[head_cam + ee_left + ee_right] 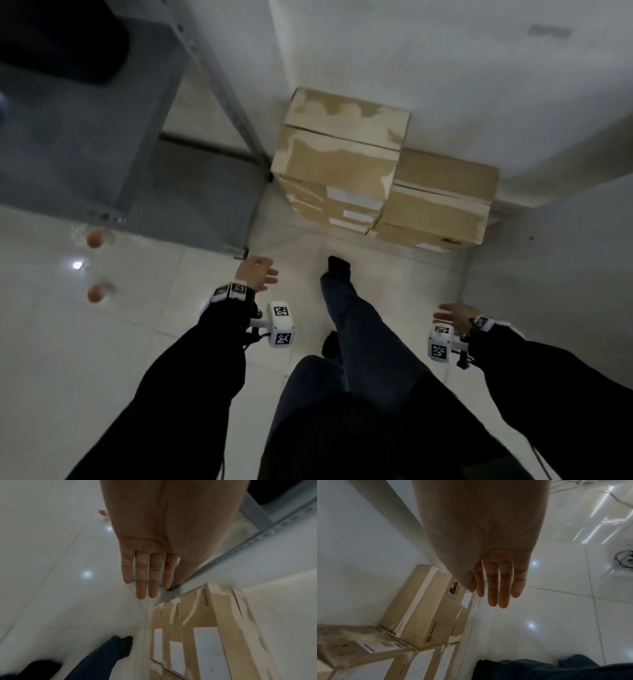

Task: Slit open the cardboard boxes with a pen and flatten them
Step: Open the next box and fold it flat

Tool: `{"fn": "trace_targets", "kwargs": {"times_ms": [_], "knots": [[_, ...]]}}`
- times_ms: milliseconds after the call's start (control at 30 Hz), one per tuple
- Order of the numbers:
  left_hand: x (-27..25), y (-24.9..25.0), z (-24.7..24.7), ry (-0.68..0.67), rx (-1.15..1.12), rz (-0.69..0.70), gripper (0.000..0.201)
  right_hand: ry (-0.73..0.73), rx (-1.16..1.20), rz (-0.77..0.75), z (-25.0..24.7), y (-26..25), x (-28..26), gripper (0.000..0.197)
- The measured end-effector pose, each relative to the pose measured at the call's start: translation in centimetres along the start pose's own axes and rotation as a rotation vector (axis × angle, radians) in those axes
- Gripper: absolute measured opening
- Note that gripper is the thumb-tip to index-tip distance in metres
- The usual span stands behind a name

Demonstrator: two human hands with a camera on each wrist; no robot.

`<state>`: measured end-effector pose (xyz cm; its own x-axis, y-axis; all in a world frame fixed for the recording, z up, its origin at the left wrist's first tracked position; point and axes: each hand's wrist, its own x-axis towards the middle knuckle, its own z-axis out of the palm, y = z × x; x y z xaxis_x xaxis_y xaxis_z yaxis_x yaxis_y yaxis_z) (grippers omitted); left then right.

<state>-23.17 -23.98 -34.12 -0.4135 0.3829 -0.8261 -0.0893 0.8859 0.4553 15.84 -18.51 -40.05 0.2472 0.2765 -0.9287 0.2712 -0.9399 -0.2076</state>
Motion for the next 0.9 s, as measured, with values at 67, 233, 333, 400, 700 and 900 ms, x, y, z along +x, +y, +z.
{"fn": "trace_targets", "kwargs": {"times_ms": [67, 233, 333, 400, 700, 900], "knots": [[4.2, 5.0, 0.1, 0.084, 0.077, 0.110, 0.010, -0.020, 0.079, -0.027, 2.5, -3.7, 1.4, 0.037], [12.3, 16.9, 1.5, 0.201, 0.320, 0.304, 0.050, 0.004, 0.250, -0.316, 8.3, -15.5, 4.4, 0.044], [18.9, 22.5, 3.0, 0.206, 0.356, 0.336, 0.090, 0.020, 0.224, -0.455, 11.0, -22.5, 6.7, 0.068], [21.9, 24.7, 4.1, 0.160, 0.426, 0.260, 0.094, 0.005, 0.217, -0.484, 12.3, -25.6, 8.3, 0.080], [24.6, 25.3, 4.8, 0.154, 0.403, 0.264, 0.050, -0.134, 0.162, -0.511, 13.6, -27.5, 12.8, 0.078], [15.4, 23.3, 2.8, 0.186, 0.228, 0.492, 0.035, -0.016, 0.147, -0.569, 9.4, -24.7, 2.6, 0.055]]}}
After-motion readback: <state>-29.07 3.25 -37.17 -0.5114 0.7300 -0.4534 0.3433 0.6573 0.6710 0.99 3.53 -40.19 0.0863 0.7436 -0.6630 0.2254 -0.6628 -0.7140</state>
